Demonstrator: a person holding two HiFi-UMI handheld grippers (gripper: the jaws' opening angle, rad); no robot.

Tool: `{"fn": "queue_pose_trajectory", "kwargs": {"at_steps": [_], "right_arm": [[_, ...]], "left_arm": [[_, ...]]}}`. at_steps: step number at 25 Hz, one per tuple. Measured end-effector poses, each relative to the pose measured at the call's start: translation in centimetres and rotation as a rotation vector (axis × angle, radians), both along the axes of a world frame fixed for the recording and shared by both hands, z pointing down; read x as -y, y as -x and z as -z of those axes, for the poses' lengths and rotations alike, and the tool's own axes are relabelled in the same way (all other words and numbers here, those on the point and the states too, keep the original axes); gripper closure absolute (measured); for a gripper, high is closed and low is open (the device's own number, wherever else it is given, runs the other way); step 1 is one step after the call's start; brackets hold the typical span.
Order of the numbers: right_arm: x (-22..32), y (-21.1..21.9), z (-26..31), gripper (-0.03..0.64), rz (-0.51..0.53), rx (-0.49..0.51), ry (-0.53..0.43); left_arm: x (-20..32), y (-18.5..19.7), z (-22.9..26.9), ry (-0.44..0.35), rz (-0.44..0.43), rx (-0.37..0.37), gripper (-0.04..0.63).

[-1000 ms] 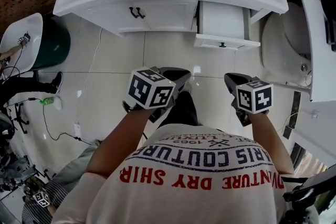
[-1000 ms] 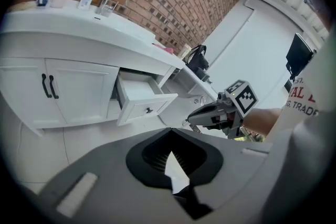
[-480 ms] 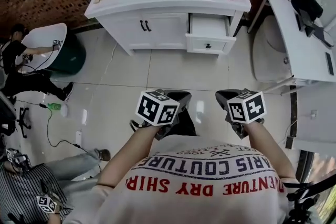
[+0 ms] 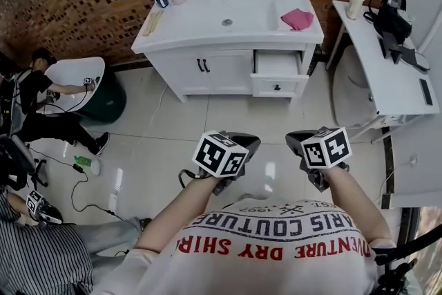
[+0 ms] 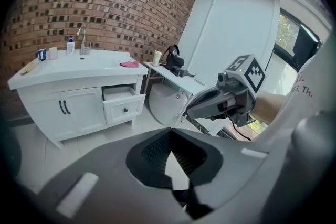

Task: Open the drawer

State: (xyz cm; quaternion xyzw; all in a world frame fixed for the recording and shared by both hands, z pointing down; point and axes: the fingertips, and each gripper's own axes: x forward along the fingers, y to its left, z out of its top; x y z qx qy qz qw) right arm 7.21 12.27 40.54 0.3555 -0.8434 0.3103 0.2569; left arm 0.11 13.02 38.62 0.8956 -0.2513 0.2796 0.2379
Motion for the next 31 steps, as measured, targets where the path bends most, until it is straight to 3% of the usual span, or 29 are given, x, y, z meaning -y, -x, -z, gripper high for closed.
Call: {"fn": "queue_pose_trajectory", "kwargs": {"at_steps": [6, 15, 31], "right_arm": [[1.0, 2.1, 2.1, 0.609, -0.002, 0.027, -0.028], [0.9, 4.4, 2.1, 0.609, 0.036, -0.009, -0.041], [0.2, 4.5, 1.8, 0.610, 0.047, -0.027, -0.034]], "left_arm": [[0.3, 1.0, 1.3, -0.013, -0.025, 0.010, 0.600], [0.6, 2.3, 1.6, -0.013, -0.032, 0.012, 0.600], [0.1, 2.1, 1.8, -0.013, -0.041, 0.019, 0.600]]}}
